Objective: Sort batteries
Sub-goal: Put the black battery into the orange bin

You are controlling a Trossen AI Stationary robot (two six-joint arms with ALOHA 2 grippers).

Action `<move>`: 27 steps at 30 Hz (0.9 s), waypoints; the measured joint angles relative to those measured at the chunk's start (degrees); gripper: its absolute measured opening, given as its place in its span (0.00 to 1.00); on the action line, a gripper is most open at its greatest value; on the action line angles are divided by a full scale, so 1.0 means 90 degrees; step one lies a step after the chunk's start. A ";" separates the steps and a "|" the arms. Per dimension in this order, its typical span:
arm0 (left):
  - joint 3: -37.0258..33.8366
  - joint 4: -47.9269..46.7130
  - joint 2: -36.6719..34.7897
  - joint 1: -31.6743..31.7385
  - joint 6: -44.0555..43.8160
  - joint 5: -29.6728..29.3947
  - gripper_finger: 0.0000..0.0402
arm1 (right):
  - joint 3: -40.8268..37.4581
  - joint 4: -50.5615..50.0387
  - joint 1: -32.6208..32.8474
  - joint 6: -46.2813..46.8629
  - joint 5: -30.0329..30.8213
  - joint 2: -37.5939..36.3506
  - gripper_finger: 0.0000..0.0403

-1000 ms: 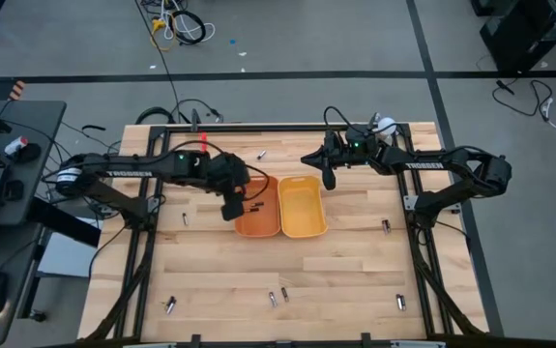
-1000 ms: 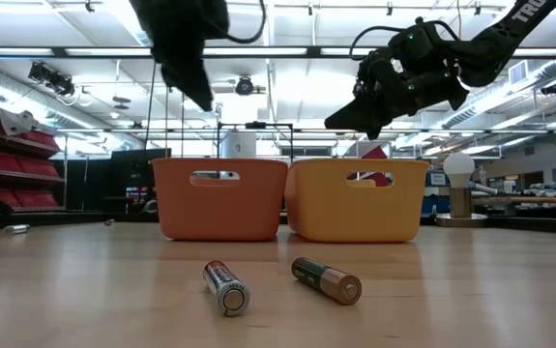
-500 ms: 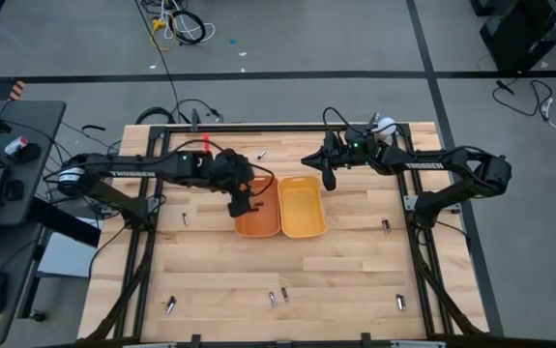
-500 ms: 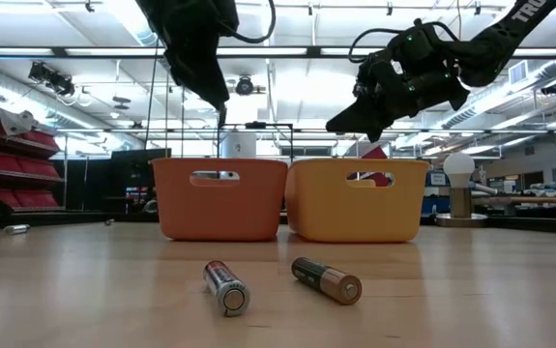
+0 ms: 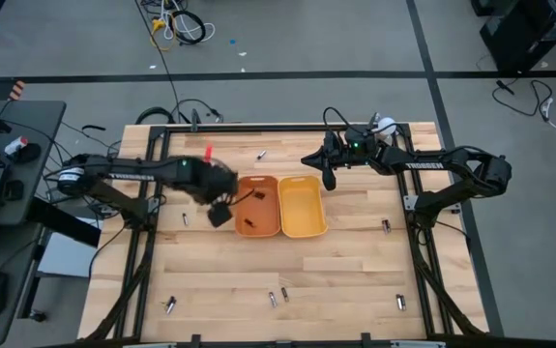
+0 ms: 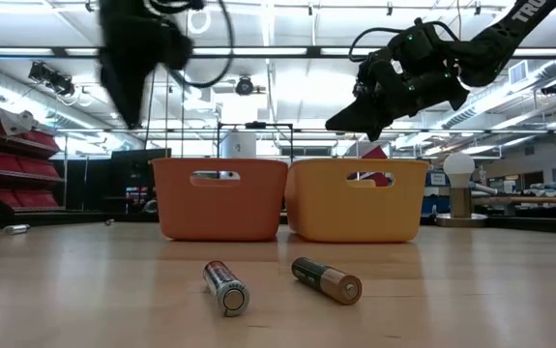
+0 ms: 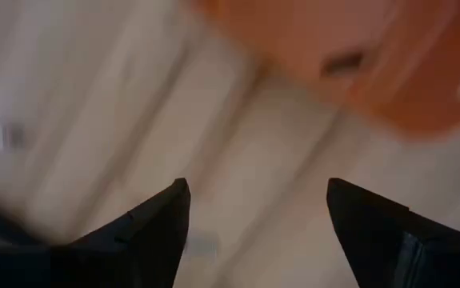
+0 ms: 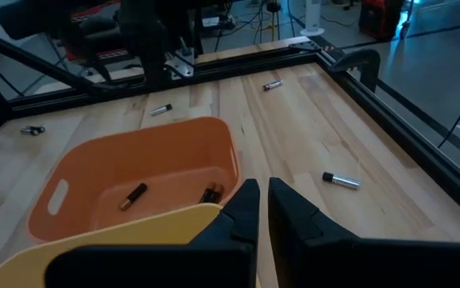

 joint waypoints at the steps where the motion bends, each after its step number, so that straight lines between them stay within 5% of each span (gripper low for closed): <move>1: 0.0000 -0.0302 0.0000 -0.0195 -0.0375 0.0124 0.70 | 0.0000 0.0010 0.0000 0.0002 0.0000 0.0000 0.05; 5: -0.0001 -0.0728 -0.0002 -0.1315 -0.2074 0.0640 0.67 | 0.0000 -0.0047 0.0015 0.0011 0.0000 0.0000 0.05; 10: -0.0001 -0.0212 0.0038 -0.2600 -0.3286 0.0441 0.64 | 0.0000 0.0161 0.0034 -0.0004 0.0214 0.0000 0.05; 21: 0.0000 0.0635 0.0339 -0.4251 -0.6258 0.0291 0.57 | 0.0000 0.0184 0.0051 -0.0037 0.0219 0.0000 0.05; 27: -0.0005 0.0634 0.1059 -0.4863 -0.6890 0.0272 0.54 | 0.0000 0.0245 0.0049 -0.0335 0.0219 0.0000 0.05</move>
